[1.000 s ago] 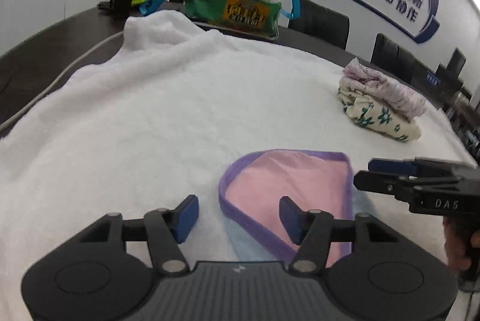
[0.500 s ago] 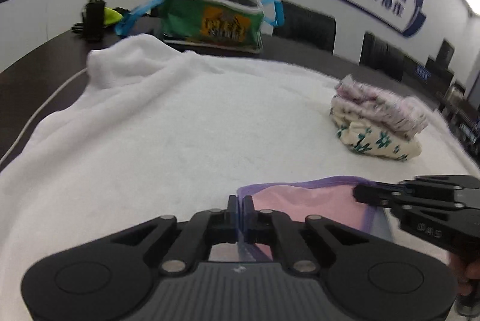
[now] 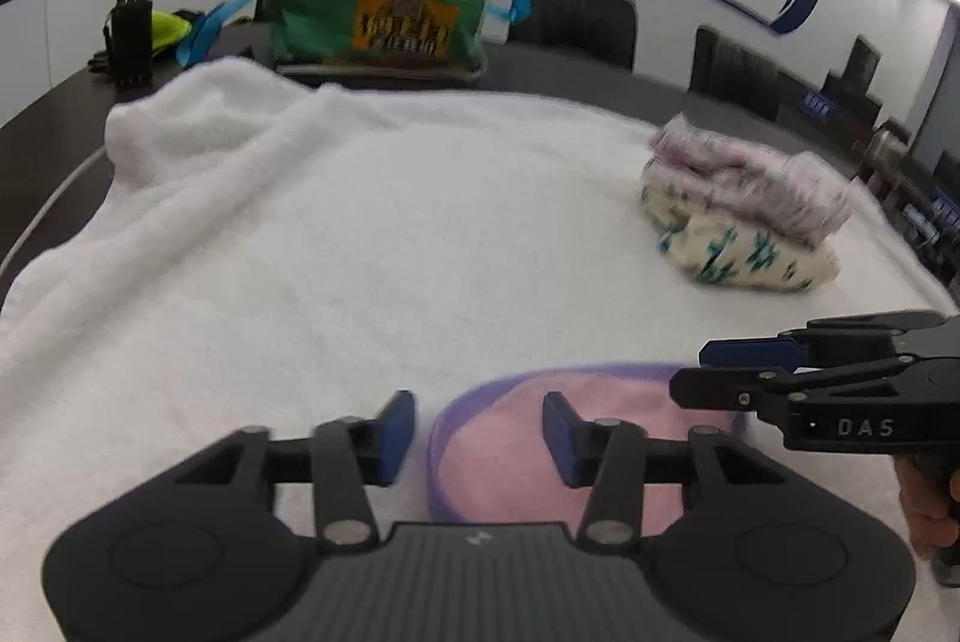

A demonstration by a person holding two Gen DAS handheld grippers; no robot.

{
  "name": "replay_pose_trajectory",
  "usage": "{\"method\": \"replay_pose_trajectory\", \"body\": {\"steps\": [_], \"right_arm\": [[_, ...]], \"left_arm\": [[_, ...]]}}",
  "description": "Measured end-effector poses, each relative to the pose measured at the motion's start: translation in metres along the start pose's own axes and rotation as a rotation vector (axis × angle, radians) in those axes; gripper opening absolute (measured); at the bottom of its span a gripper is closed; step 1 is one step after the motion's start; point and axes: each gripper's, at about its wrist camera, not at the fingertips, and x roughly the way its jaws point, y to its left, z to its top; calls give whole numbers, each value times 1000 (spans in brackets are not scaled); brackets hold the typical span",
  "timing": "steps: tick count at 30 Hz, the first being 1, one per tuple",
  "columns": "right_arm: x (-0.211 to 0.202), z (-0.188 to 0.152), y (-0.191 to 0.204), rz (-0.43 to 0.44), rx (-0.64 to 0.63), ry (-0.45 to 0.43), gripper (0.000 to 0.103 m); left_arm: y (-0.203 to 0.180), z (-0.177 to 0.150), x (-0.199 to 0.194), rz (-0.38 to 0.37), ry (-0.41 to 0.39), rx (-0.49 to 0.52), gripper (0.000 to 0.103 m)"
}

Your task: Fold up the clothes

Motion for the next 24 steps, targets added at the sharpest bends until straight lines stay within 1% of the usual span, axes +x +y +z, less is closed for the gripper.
{"method": "replay_pose_trajectory", "body": {"steps": [1,2,4,6,10,13,14,15,17,18,19,20,21,22,23,24], "right_arm": [[3,-2,2,-12,-17,14,7],[5,-4,5,-23,-34,28,4],[-1,-10,10,-20,-72,8,3],[-13,-13,15,-20,-97,-40,2],[-58,-21,25,25,-150,-158,2],[-99,-41,37,42,-206,-227,2],[-112,-53,41,46,-231,-234,2],[-124,-64,46,51,-256,-241,2],[-135,-92,54,89,-305,-188,2],[-140,-106,57,108,-330,-160,2],[-144,-117,60,107,-353,-138,6],[-148,-127,63,104,-376,-115,7],[-154,-131,62,93,-373,-122,13],[-161,-134,60,83,-368,-131,27],[-169,-133,58,77,-347,-164,36],[-174,-129,57,86,-331,-199,44]], "left_arm": [[1,-3,1,-1,4,3,6],[3,-5,0,-2,1,2,4],[5,-8,-8,-16,-24,-11,2],[7,-10,-19,-36,-57,-22,2],[-4,-24,-68,-93,-174,5,1],[-15,-56,-110,-95,-254,36,1],[-19,-70,-121,-93,-269,52,1],[-21,-86,-128,-88,-270,62,2],[-19,-120,-137,-83,-232,32,2],[-16,-135,-141,-106,-210,13,4],[-12,-147,-147,-137,-197,-6,9],[-8,-155,-156,-174,-197,-21,11],[-5,-159,-164,-193,-216,-29,17],[-3,-161,-172,-203,-242,-37,27],[0,-163,-180,-212,-268,-44,34],[-2,-159,-183,-204,-290,-43,43]]}}
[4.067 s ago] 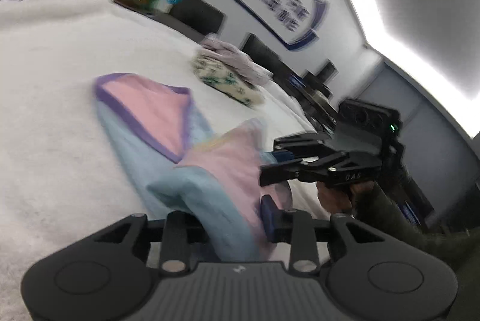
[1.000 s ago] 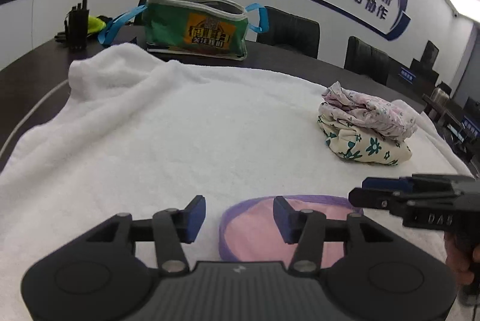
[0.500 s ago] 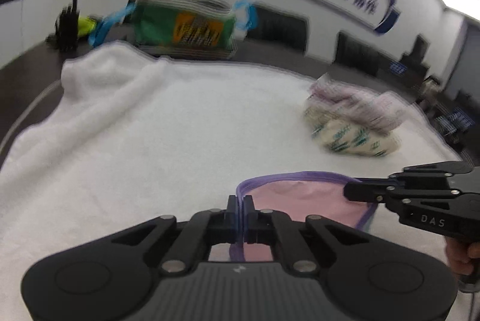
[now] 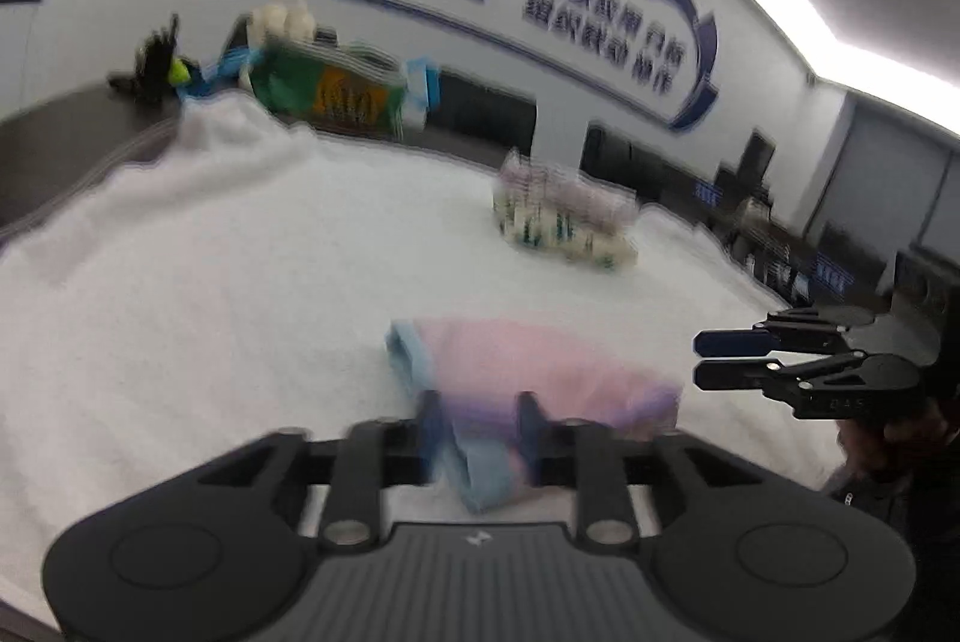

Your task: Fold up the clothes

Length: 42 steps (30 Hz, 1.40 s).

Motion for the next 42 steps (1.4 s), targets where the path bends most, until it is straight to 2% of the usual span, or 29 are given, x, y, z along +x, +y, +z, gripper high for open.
{"method": "replay_pose_trajectory", "body": {"steps": [2,4,6,7,10,12,14,17,20,21,22,23,25,27,29,30,31,33,36,38,42], "right_arm": [[-7,9,-3,4,29,-73,44],[5,14,-1,28,76,-108,44],[29,12,8,55,83,-78,43],[41,10,13,69,87,-61,43],[73,-6,26,-9,15,20,46],[68,-10,20,-44,48,2,53],[56,-10,10,-67,115,-34,56],[36,-10,-1,-112,196,-67,60],[31,-17,-17,-33,347,-50,61],[34,-21,-20,9,398,-39,61],[39,-23,-20,9,409,-22,61],[44,-26,-19,7,419,-5,57],[58,-29,-13,-28,374,23,8],[62,-30,-12,-48,388,20,8],[62,-27,-13,-55,383,12,10],[56,-26,-13,-59,385,0,19],[53,-25,-15,-63,393,-10,40],[45,-24,-21,-66,413,-32,57],[46,-24,-30,-47,474,-25,57],[53,-27,-32,-6,522,2,57],[67,-30,-24,11,521,20,56]], "left_arm": [[-7,11,3,28,-38,17,43],[-18,15,21,34,-38,36,43],[-30,15,44,43,-12,55,44],[-35,10,58,67,26,69,43],[-45,-7,75,113,79,108,43],[-44,-10,73,110,76,102,46],[-34,-5,64,98,68,49,51],[-12,4,51,120,37,-69,66],[7,13,60,167,88,-153,69],[8,14,65,162,98,-158,69],[10,16,70,151,103,-158,68],[10,18,75,143,107,-155,67],[6,17,77,138,118,-144,61],[2,14,78,135,130,-132,52],[0,12,78,134,133,-128,54],[2,12,75,135,128,-134,57],[5,13,72,136,125,-143,62],[12,15,70,134,124,-165,66],[20,18,73,113,147,-210,67],[20,19,79,96,162,-224,68],[13,21,86,61,182,-211,64]]}}
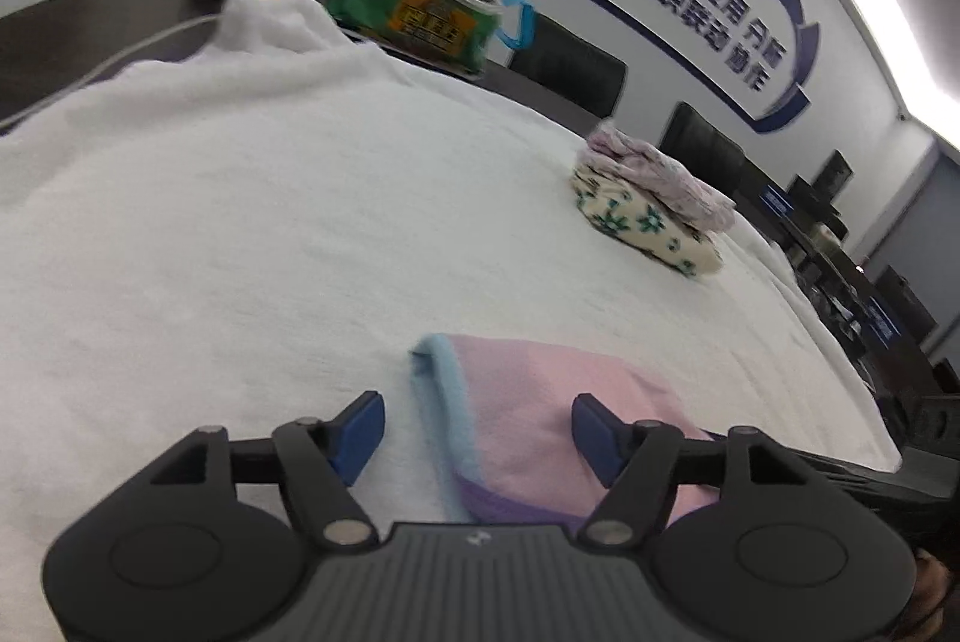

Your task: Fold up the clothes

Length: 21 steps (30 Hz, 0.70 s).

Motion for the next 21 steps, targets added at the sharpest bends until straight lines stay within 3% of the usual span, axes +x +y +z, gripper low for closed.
{"method": "replay_pose_trajectory", "body": {"steps": [1,3,7,12,14,15,16,19,21], "right_arm": [[2,0,2,1,-4,-4,44],[5,-1,9,21,-33,5,31],[8,-6,25,6,-129,8,24],[10,-9,23,1,-81,-1,25],[10,-12,29,-22,-115,-7,24],[9,-13,32,-26,-136,-13,17],[8,-15,34,-17,-151,-22,13],[2,-20,49,-62,-234,-64,10],[-11,-15,56,-40,-249,-102,10]], "left_arm": [[-3,-1,1,-5,8,12,52],[-8,-6,3,-11,26,26,36],[-18,-16,3,17,5,69,38],[-32,-24,3,63,-22,119,41],[-34,-26,4,56,-27,118,34],[-33,-26,3,41,-30,108,19],[-33,-26,3,25,-34,97,15],[-37,-26,-4,0,-58,103,12],[-43,-22,-13,-25,-89,121,12]]}}
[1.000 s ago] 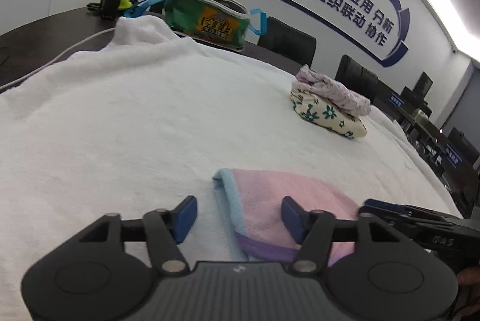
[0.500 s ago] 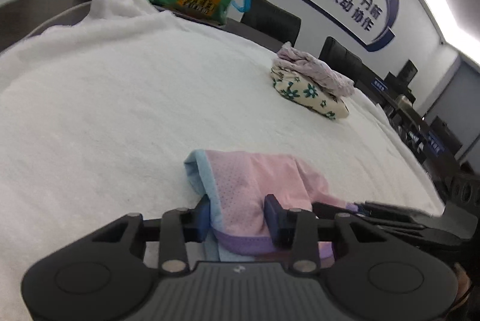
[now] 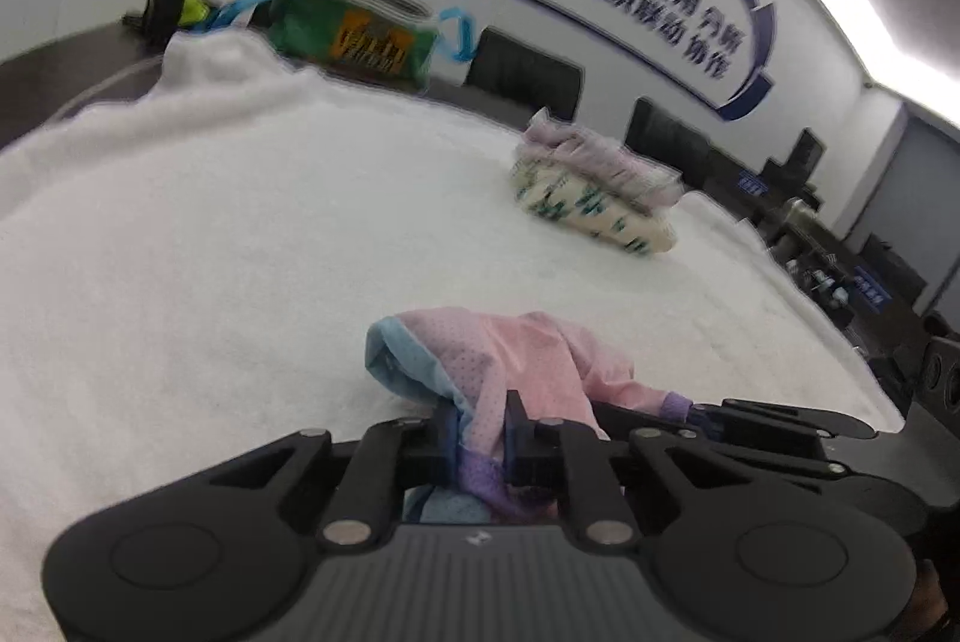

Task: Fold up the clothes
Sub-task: 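Grasp the folded bundle with the right gripper and lift it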

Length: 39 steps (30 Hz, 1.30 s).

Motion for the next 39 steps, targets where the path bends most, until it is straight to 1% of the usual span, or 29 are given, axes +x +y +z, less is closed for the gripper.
{"method": "replay_pose_trajectory", "body": {"steps": [2,6,8,10,13,16,19,21,23,25,27,30,32,33,34,35,36,37,38,39], "right_arm": [[-14,10,5,8,-23,-47,10],[-46,38,5,-13,-76,-158,10],[-61,58,-2,-50,-91,-220,10],[-76,82,-11,-89,-106,-282,10],[-93,125,-32,-147,-106,-362,10],[-94,167,-60,-195,-98,-388,10],[-82,203,-95,-210,-101,-357,10],[-66,222,-127,-206,-63,-319,10],[-45,232,-157,-206,-31,-285,10],[-21,238,-186,-214,-4,-248,10],[3,235,-214,-224,24,-208,10],[45,223,-249,-230,60,-119,10],[72,207,-272,-256,80,-42,10],[86,197,-280,-263,82,-3,12],[93,189,-287,-280,87,19,18],[100,181,-294,-297,94,39,25],[97,174,-291,-304,91,34,41],[91,171,-288,-309,75,12,48],[82,172,-283,-308,47,-12,50],[72,175,-280,-314,13,-43,50]], "left_arm": [[-10,11,-9,-21,-41,26,12],[-36,50,-21,-67,-118,116,11],[-51,82,-24,-106,-168,162,11],[-64,117,-19,-154,-196,188,11],[-87,173,5,-204,-179,210,11],[-108,219,38,-217,-173,224,11],[-118,254,80,-218,-150,200,11],[-120,271,112,-217,-130,179,11],[-119,284,146,-214,-107,164,11],[-114,287,180,-208,-82,142,11],[-106,283,212,-198,-49,120,11],[-91,262,261,-174,16,102,13],[-75,242,297,-167,81,64,16],[-66,233,309,-176,109,55,28],[-57,225,319,-189,133,50,37],[-47,222,321,-221,127,42,39],[-37,225,318,-247,121,29,42],[-27,230,314,-266,121,16,46],[-20,237,308,-259,116,2,47],[-18,246,299,-231,91,-5,48]]}}
